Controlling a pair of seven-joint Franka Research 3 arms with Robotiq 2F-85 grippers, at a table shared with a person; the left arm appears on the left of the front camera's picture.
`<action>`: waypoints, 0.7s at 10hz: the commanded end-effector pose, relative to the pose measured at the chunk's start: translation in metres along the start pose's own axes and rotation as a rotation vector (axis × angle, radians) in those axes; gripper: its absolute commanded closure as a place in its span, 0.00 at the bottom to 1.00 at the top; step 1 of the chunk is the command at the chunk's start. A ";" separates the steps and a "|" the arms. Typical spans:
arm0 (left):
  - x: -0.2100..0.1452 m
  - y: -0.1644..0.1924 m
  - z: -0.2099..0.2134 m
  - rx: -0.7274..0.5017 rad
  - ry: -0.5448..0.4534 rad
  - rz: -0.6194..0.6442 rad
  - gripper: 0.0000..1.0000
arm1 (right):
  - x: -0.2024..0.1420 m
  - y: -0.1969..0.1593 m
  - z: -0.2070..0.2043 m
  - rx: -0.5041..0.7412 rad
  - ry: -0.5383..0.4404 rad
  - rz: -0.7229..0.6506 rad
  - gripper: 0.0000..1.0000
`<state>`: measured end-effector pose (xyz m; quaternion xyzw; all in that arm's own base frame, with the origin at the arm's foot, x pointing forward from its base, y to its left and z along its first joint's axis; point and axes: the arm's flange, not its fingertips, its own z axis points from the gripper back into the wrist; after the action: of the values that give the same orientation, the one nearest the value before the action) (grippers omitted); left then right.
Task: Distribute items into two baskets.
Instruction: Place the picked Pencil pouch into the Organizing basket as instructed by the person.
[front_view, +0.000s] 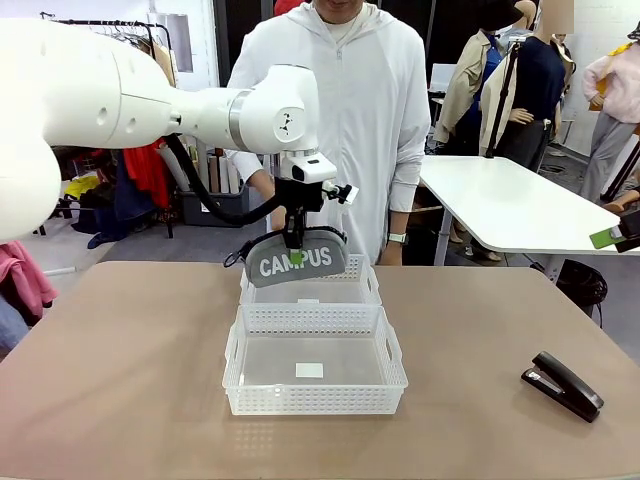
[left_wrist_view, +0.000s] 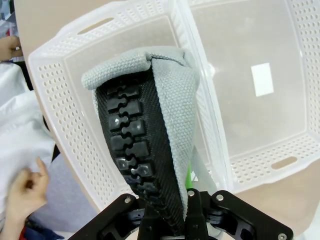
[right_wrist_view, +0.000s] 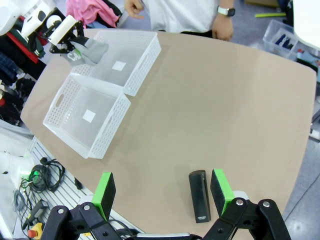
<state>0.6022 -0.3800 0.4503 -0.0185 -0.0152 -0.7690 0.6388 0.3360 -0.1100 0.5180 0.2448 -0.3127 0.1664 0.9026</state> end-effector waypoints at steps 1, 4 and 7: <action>0.013 0.000 -0.008 0.016 -0.003 0.018 1.00 | -0.001 0.000 -0.001 0.023 -0.022 0.011 0.00; 0.026 0.009 -0.021 0.045 0.025 0.040 1.00 | -0.001 0.000 -0.001 0.023 -0.022 0.011 0.00; 0.034 0.015 -0.046 0.050 0.073 0.037 1.00 | -0.001 0.000 -0.001 0.023 -0.022 0.011 0.00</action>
<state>0.6023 -0.4124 0.4046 0.0074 -0.0114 -0.7618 0.6476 0.3359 -0.1100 0.5180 0.2448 -0.3127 0.1664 0.9026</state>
